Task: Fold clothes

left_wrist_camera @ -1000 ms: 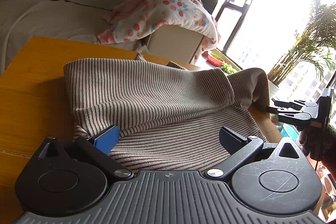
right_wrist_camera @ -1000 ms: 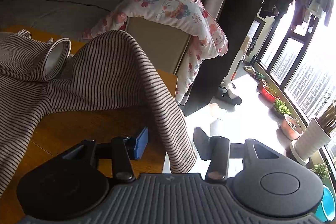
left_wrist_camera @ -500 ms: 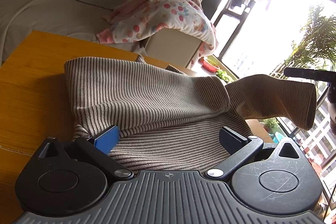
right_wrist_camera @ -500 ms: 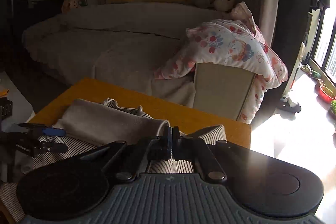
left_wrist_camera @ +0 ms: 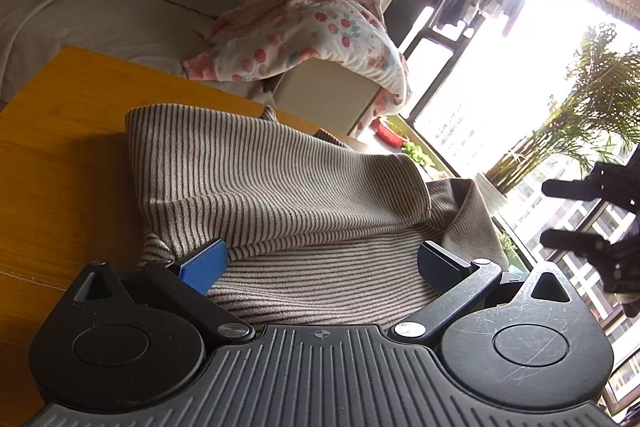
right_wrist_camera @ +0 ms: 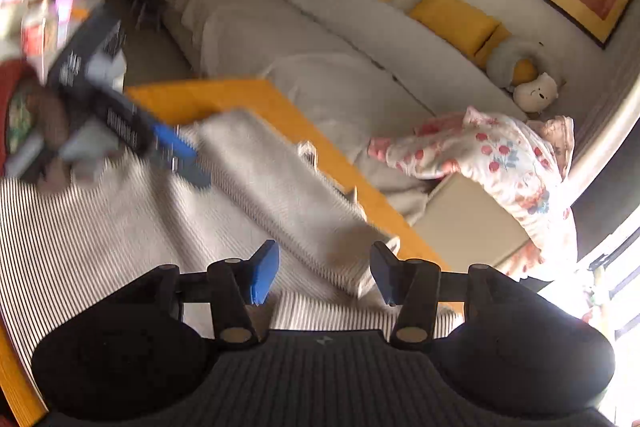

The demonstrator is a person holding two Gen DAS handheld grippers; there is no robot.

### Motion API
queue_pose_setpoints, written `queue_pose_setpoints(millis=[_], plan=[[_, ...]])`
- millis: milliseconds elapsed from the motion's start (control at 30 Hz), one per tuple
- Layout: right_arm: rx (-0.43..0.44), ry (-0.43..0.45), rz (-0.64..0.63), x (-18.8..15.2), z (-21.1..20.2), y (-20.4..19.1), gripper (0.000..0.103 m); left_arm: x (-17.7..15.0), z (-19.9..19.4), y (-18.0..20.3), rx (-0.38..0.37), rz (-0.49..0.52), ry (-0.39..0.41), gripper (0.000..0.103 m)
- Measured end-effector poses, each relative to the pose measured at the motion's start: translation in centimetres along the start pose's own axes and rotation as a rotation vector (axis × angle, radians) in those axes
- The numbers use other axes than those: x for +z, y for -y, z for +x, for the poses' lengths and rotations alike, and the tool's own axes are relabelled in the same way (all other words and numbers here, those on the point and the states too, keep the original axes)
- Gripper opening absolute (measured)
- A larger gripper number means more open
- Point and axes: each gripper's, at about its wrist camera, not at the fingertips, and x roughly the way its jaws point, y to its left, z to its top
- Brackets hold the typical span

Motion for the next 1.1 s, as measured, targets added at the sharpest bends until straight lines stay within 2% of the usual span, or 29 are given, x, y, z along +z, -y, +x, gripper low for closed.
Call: queue_pose_setpoints(millis=[100, 167, 233, 333, 367, 400, 433, 500, 567, 667, 767, 900, 967, 1100], plan=[[0.014, -0.126, -0.033, -3.5, 1.6, -1.3, 0.049, 0.0, 0.0, -0.1, -0.005, -0.007, 0.000, 0.103], [0.033, -0.159, -0.055, -5.0, 2.5, -2.1, 0.049, 0.0, 0.0, -0.1, -0.005, -0.007, 0.000, 0.103], [0.014, -0.154, -0.131, -6.0, 3.4, -3.5, 0.049, 0.0, 0.0, -0.1, -0.002, -0.004, -0.001, 0.103], [-0.061, -0.088, -0.242, -6.9, 4.2, -5.4, 0.048, 0.0, 0.0, 0.0, 0.001, -0.002, -0.001, 0.103], [-0.071, -0.079, -0.225, -6.8, 4.5, -5.3, 0.038, 0.0, 0.0, 0.0, 0.002, -0.003, -0.001, 0.103], [-0.081, -0.072, -0.192, -6.5, 4.8, -5.1, 0.016, 0.0, 0.0, 0.0, 0.001, -0.004, 0.000, 0.103], [-0.091, -0.063, -0.159, -6.1, 5.0, -4.8, 0.012, 0.0, 0.0, 0.0, 0.000, -0.005, 0.000, 0.103], [-0.112, -0.027, -0.070, -4.8, 4.7, -3.0, 0.010, 0.0, 0.0, 0.0, 0.000, -0.006, 0.000, 0.103], [-0.151, 0.021, 0.058, -2.6, 3.8, 0.4, 0.009, 0.0, -0.1, 0.0, -0.001, -0.007, 0.001, 0.103], [-0.188, 0.163, 0.302, 2.0, 0.9, 7.3, 0.009, 0.1, 0.0, 0.0, -0.002, -0.012, 0.003, 0.103], [-0.148, 0.314, 0.480, 6.2, -1.2, 11.5, 0.009, 0.3, -0.6, 0.2, -0.008, -0.004, -0.004, 0.103], [-0.027, 0.453, 0.557, 11.5, -1.4, 12.2, 0.009, 0.2, -3.6, 0.1, -0.102, -0.057, 0.032, 0.103], [0.028, 0.454, 0.540, 13.4, 0.4, 10.6, 0.009, -0.1, -5.4, -0.1, -0.134, -0.076, 0.050, 0.103], [0.148, 0.408, 0.503, 15.8, 5.0, 5.9, 0.009, -0.5, -8.3, -0.7, -0.123, -0.084, 0.078, 0.103]])
